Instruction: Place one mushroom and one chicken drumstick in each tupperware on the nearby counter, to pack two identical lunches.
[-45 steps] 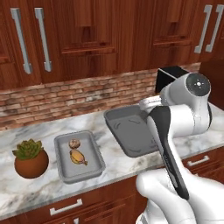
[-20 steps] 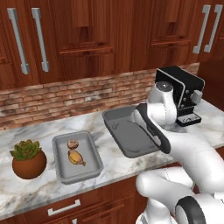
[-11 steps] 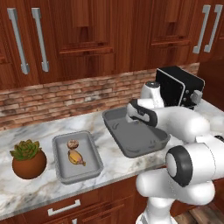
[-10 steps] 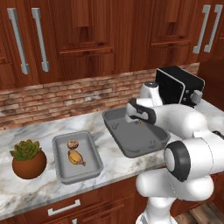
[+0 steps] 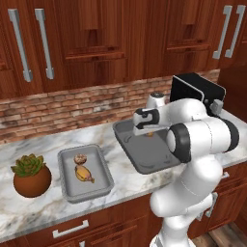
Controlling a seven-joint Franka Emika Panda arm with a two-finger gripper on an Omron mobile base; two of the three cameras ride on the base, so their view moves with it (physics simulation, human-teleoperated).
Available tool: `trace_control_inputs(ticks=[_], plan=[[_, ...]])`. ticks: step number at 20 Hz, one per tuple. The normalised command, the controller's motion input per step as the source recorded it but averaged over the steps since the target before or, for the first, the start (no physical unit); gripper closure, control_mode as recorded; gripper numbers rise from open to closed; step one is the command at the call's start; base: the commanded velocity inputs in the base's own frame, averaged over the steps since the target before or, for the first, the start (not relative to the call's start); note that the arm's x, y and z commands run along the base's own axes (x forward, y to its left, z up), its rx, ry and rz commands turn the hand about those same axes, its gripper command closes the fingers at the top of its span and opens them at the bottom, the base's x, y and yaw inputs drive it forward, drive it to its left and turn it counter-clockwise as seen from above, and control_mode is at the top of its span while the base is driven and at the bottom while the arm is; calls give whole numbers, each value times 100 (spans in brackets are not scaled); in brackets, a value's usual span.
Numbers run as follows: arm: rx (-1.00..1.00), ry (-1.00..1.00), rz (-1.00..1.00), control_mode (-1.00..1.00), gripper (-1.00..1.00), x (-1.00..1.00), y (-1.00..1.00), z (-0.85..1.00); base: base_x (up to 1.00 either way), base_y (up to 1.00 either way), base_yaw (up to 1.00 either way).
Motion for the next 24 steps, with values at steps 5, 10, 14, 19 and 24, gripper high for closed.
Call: trace_control_inputs(ticks=[5, 10, 14, 19, 24], plan=[[0, 0, 0, -100, 100, 23, 4, -36, 0, 0, 0], [0, 0, 0, -100, 100, 5, 3, -23, 0, 0, 0], [0, 0, 0, -100, -100, 3, 4, -10, 0, 0, 0], [0, 0, 0, -100, -100, 8, 1, 0, 0, 0, 0], [0, 0, 0, -100, -100, 16, 7, -7, 0, 0, 0]])
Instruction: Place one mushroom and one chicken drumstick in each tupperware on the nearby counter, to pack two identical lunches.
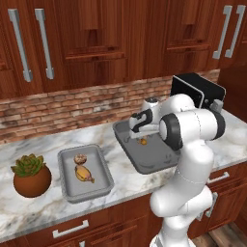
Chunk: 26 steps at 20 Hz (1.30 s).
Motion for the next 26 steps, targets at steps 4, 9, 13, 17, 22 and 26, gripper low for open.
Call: trace_control_inputs(ticks=[4, 9, 13, 17, 22, 26], plan=[[0, 0, 0, -100, -100, -29, -5, 41, 0, 0, 0], [0, -4, 0, -100, -100, -94, -29, 85, 0, 0, 0], [0, -6, 0, -100, -100, -100, -30, 72, 0, 0, 0], [0, -10, 0, -100, -100, -100, -33, 72, 0, 0, 0], [0, -12, 0, -100, -100, -100, -28, 81, 0, 0, 0], [-2, -11, 0, -100, -100, -100, 0, 73, 0, 0, 0]])
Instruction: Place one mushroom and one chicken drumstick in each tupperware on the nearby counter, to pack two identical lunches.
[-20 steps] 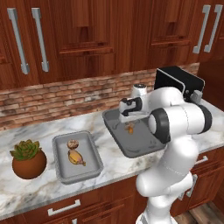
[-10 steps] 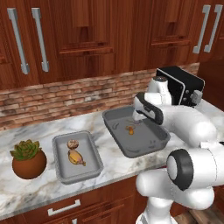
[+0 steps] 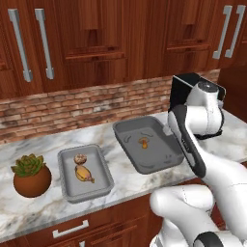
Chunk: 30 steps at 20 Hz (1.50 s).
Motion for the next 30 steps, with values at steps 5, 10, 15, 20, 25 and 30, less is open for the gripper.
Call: trace_control_inputs(ticks=[5, 10, 15, 20, 25, 30], plan=[[-12, -18, 0, -100, -100, -100, 27, 48, 0, 0, 0], [-16, -20, 0, -100, -100, -100, 42, 33, 0, 0, 0], [-4, -14, 0, 100, -100, -80, -2, 22, -20, -11, 0], [0, 0, 0, 100, -100, 0, 0, 0, -100, -87, 0], [0, 0, 0, 100, -100, 0, 0, 0, -96, -100, 0], [0, 0, 0, 100, -100, 0, 0, 0, -100, -71, 2]])
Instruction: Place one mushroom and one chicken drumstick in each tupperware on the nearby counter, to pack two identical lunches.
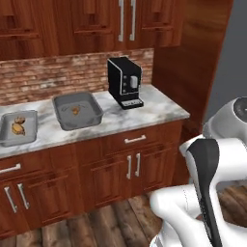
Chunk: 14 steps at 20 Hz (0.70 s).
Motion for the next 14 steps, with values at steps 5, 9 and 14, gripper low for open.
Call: trace_control_inputs(ticks=[5, 9, 14], plan=[[0, 0, 0, 100, -100, 0, 0, 0, -100, -16, 6], [0, 0, 0, 100, -100, 0, 0, 0, -97, -64, 1], [0, 0, 0, 100, -100, 0, 0, 0, -13, -100, 0]])
